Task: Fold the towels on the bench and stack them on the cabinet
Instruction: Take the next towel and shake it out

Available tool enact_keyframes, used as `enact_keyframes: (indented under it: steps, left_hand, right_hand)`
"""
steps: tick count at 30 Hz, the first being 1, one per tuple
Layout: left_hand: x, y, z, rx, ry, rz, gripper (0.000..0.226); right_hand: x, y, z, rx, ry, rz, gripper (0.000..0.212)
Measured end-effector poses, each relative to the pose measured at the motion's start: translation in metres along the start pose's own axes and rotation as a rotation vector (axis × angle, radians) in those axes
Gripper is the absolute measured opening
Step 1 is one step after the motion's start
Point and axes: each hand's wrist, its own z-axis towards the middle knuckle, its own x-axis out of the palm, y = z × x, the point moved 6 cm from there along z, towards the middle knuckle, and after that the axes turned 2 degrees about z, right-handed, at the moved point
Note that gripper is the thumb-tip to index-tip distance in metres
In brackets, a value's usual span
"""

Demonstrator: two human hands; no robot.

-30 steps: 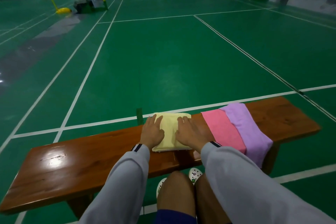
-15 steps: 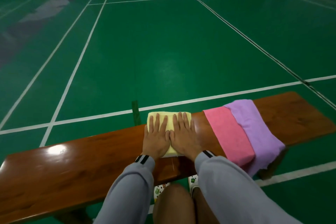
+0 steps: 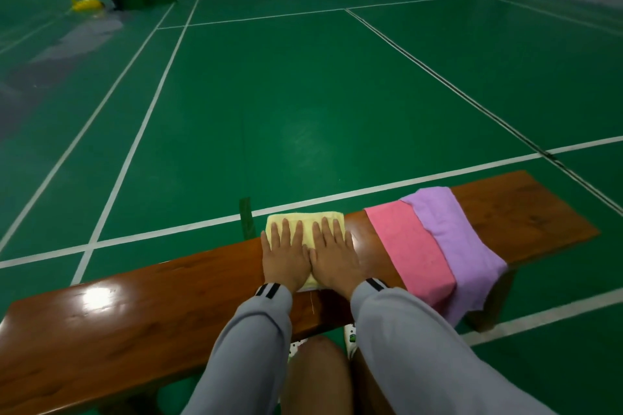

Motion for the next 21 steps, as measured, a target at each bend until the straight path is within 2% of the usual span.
enact_keyframes:
  steps: [3, 6, 11, 15, 18, 21]
  left_hand:
    - [-0.018, -0.019, -0.009, -0.025, 0.023, 0.034, 0.062]
    - [-0.035, -0.055, -0.019, 0.101, 0.007, 0.056, 0.051]
    - [-0.065, -0.114, -0.031, 0.243, -0.014, 0.050, 0.049]
    - [-0.083, -0.159, -0.034, 0.320, -0.062, 0.004, 0.037]
    - [-0.093, -0.189, -0.036, 0.374, -0.105, 0.016, 0.039]
    - [-0.096, -0.216, -0.036, 0.405, -0.080, -0.006, 0.042]
  right_hand:
    - [-0.015, -0.008, -0.015, -0.068, 0.075, -0.032, 0.069]
    - [-0.033, -0.025, -0.031, -0.080, 0.105, -0.050, 0.072]
    - [-0.066, -0.072, -0.055, 0.029, 0.071, -0.008, 0.065]
    - [-0.082, -0.116, -0.073, 0.103, 0.043, -0.021, 0.066]
    - [-0.091, -0.145, -0.083, 0.149, 0.001, -0.020, 0.064]
    - [-0.098, -0.170, -0.095, 0.202, -0.020, -0.025, 0.061]
